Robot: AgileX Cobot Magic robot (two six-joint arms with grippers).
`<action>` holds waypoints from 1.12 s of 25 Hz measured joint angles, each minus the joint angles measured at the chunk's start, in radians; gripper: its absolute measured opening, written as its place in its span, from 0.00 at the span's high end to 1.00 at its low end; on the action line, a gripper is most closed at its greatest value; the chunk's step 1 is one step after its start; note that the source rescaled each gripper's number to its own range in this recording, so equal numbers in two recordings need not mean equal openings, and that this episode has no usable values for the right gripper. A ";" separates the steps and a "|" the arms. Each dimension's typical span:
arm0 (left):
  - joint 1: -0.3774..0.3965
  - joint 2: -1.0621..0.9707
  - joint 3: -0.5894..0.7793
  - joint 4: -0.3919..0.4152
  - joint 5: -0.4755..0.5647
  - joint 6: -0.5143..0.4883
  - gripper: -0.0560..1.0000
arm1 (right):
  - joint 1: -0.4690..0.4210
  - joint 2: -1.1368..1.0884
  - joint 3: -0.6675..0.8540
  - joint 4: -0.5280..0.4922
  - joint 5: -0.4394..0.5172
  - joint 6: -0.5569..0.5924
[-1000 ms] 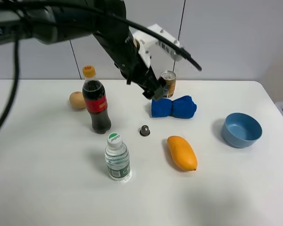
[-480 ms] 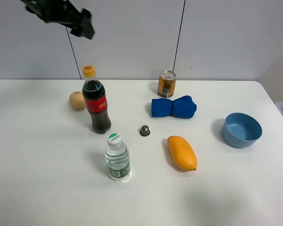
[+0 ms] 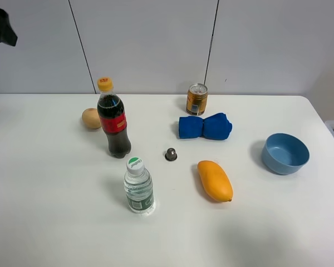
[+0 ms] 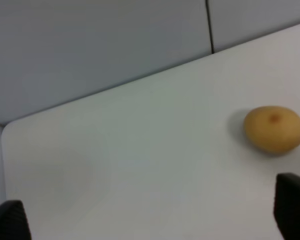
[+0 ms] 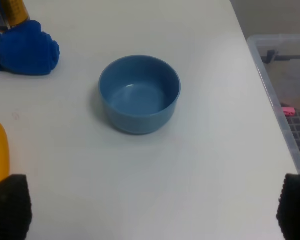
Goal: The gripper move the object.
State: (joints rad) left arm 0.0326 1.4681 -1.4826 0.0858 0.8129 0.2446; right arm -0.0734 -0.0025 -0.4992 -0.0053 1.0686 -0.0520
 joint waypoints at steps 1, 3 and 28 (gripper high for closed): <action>0.015 -0.039 0.049 -0.001 -0.016 0.001 0.01 | 0.000 0.000 0.000 0.005 0.000 0.000; 0.049 -0.143 0.160 -0.002 -0.028 0.001 0.01 | 0.000 0.000 0.000 0.005 0.000 0.000; 0.119 -1.249 0.837 -0.128 -0.063 -0.046 0.01 | 0.000 0.000 0.000 0.000 0.000 0.000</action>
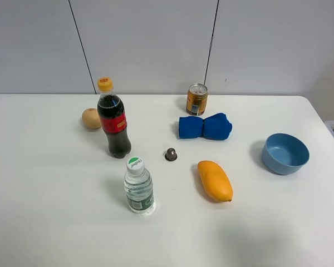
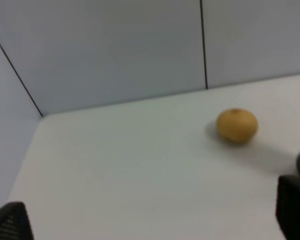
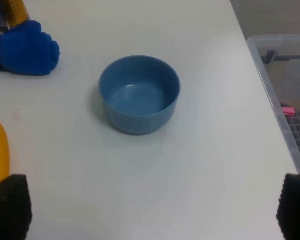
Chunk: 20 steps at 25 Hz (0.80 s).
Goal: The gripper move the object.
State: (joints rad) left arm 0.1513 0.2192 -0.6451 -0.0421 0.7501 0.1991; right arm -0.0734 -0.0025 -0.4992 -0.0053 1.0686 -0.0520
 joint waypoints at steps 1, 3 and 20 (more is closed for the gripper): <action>0.000 -0.015 0.012 -0.005 0.018 0.000 0.01 | 0.000 0.000 0.000 0.005 0.000 0.000; 0.000 -0.071 0.050 -0.024 0.074 -0.001 0.01 | 0.000 0.000 0.000 0.000 0.000 0.000; 0.000 -0.225 0.132 -0.031 0.308 -0.002 0.01 | 0.000 0.000 0.000 0.005 0.000 0.000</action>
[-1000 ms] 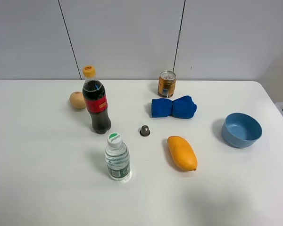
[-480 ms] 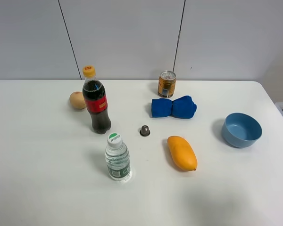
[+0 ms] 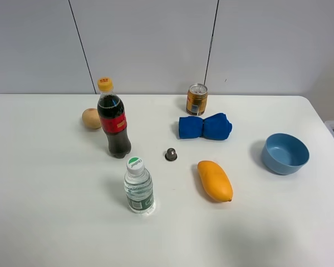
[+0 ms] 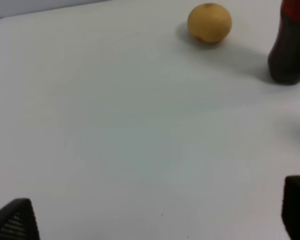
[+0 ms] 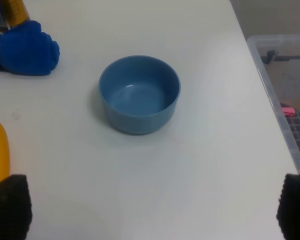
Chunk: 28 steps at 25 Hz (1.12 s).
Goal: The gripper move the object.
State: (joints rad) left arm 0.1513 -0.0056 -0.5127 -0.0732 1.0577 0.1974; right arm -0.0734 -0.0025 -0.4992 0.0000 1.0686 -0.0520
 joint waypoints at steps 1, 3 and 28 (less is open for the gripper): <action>0.000 0.000 0.000 0.000 -0.002 0.001 0.01 | 0.000 0.000 0.000 -0.005 0.000 0.000; 0.000 0.000 0.001 0.000 -0.003 0.001 0.01 | 0.000 0.000 0.000 -0.005 0.000 0.000; 0.000 0.000 0.002 0.000 -0.004 -0.003 0.01 | 0.000 0.000 0.000 -0.005 0.000 0.000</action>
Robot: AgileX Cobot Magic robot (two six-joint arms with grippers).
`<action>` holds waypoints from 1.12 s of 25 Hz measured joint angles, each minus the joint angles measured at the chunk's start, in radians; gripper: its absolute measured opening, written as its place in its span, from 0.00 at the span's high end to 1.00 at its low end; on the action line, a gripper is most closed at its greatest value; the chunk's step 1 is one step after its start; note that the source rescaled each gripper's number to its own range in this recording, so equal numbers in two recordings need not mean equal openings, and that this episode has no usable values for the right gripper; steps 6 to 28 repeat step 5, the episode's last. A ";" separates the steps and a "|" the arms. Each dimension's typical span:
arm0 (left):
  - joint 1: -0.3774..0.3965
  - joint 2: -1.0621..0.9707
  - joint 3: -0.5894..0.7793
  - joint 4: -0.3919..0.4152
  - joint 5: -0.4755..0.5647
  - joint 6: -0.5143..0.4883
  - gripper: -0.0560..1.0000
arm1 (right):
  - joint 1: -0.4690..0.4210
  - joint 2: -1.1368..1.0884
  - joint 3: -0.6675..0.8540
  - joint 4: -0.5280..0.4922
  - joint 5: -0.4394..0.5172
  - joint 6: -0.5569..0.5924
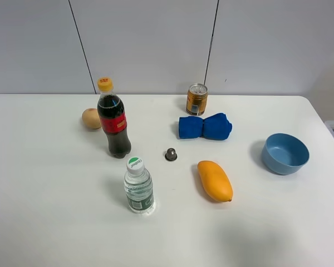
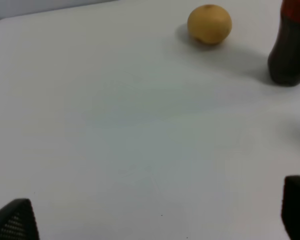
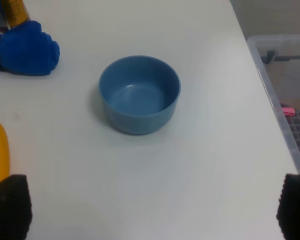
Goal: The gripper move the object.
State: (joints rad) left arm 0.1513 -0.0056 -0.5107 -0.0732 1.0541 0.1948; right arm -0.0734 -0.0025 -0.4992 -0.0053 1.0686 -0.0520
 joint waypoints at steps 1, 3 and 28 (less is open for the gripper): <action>0.000 0.000 0.000 0.000 0.000 0.000 0.01 | 0.000 0.000 0.000 0.000 0.000 0.000; 0.000 0.000 0.000 0.000 0.000 0.000 0.01 | 0.000 0.000 0.000 0.000 0.000 0.000; 0.000 0.000 0.000 0.000 0.000 0.000 0.01 | 0.000 0.000 0.000 0.000 0.000 0.000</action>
